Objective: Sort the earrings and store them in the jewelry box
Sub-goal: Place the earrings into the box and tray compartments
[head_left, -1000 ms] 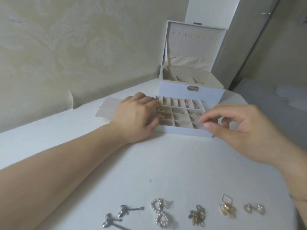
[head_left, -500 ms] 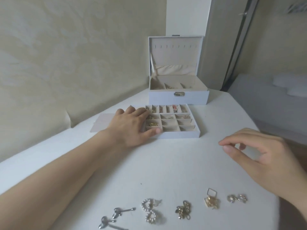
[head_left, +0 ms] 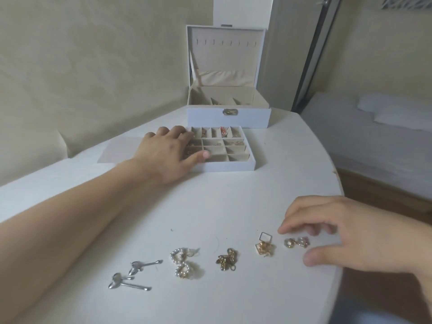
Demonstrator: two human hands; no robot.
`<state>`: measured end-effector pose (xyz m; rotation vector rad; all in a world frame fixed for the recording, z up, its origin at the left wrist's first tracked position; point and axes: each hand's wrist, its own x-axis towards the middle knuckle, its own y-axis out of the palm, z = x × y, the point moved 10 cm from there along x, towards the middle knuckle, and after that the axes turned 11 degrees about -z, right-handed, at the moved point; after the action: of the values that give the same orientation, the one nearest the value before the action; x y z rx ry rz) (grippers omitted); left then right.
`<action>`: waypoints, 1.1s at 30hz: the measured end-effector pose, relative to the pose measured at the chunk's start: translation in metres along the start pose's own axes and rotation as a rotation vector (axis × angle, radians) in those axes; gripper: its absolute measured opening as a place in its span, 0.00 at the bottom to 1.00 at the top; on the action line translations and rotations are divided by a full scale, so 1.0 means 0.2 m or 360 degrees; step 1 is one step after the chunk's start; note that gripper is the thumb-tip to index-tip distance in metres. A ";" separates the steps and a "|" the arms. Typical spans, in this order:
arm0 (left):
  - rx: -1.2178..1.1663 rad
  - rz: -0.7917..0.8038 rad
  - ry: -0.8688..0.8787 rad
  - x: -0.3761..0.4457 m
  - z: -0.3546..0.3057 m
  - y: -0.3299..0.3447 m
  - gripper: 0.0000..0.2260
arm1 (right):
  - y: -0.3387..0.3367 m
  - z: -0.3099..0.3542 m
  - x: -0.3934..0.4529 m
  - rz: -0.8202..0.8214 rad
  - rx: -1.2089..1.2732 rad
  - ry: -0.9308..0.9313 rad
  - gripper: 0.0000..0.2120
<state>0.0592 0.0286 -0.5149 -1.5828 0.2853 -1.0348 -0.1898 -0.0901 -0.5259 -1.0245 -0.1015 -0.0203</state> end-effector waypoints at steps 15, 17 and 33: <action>-0.0326 -0.0408 -0.0043 -0.09 0.01 -0.11 0.17 | -0.13 -0.04 0.08 -0.0716 0.0165 -0.0075 0.12; -0.0323 -0.0406 -0.0050 -0.08 0.02 -0.11 0.16 | -0.21 -0.04 0.19 -0.0932 0.0286 -0.0043 0.13; -0.0384 -0.0434 0.0000 -0.09 0.03 -0.10 0.22 | -0.06 -0.04 1.02 -0.0875 -0.0227 0.0108 0.03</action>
<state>0.0459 0.0508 -0.5053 -1.8767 0.2031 -1.2452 0.0139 -0.0975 -0.5003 -1.1107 -0.3210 -0.5685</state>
